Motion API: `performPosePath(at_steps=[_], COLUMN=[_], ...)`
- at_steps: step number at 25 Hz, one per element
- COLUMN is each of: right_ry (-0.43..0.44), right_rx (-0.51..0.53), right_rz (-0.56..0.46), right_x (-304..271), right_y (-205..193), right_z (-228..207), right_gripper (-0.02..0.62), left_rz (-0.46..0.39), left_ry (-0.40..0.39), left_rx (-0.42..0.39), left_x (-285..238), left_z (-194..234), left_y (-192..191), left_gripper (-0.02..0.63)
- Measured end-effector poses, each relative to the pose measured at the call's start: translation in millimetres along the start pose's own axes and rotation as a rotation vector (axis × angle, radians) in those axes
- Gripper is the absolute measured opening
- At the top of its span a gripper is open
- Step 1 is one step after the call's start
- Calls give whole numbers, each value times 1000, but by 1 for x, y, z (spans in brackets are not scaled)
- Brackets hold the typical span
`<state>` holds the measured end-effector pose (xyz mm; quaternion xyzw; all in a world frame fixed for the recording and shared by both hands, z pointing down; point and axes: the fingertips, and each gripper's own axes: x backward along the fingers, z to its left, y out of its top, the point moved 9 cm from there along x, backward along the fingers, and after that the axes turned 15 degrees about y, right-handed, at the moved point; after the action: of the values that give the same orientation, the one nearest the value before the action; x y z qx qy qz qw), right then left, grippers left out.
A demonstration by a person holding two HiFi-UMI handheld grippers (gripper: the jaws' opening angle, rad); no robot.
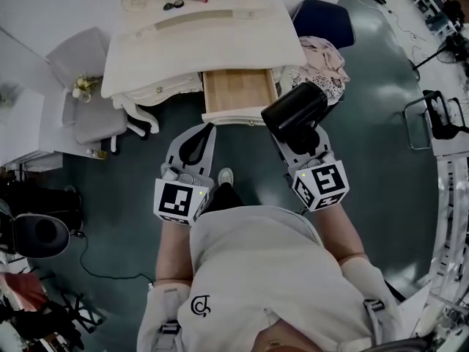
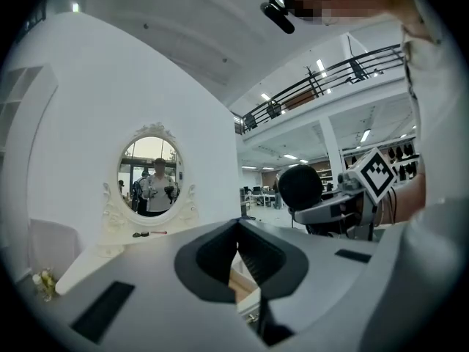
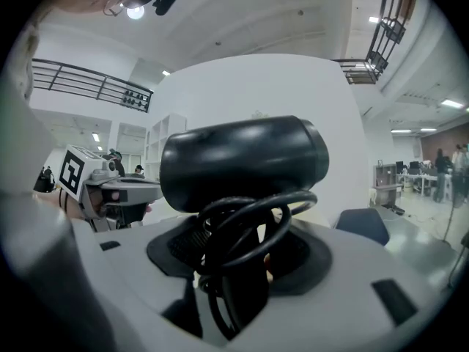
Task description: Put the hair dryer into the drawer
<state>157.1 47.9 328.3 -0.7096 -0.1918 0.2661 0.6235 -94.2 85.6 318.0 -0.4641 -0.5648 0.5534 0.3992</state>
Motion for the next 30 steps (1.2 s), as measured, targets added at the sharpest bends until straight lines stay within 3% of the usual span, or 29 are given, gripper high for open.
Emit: performPosePath(at_steps=[5,12,15,18,23,30], right_ry=[-24,-25,23,72,176,369], right_rx=[43,-6,-17,-4,47,120], right_rz=[2,31,53,74,120,285], right_x=[-76,-153,-169,-181,-197,-221], right_y=[19,16,11,5,-10,-58], right_z=[-23,-57,-71,-86,-113,-140], right_gripper=[244,244,244,244,244,244], left_rz=[-13,15,26,-14,6,37], left_ry=[-43,-93,-108,-122,-52,4], left_rx=[0,20,40,28,51,-34], left_x=[-65,-133,-150,-164,-175,-175], left_z=[64,119,121,115,109,91], left_y=[4,-5,-12,-10,-21,-55], left_gripper=[14,14,14,14,14,14])
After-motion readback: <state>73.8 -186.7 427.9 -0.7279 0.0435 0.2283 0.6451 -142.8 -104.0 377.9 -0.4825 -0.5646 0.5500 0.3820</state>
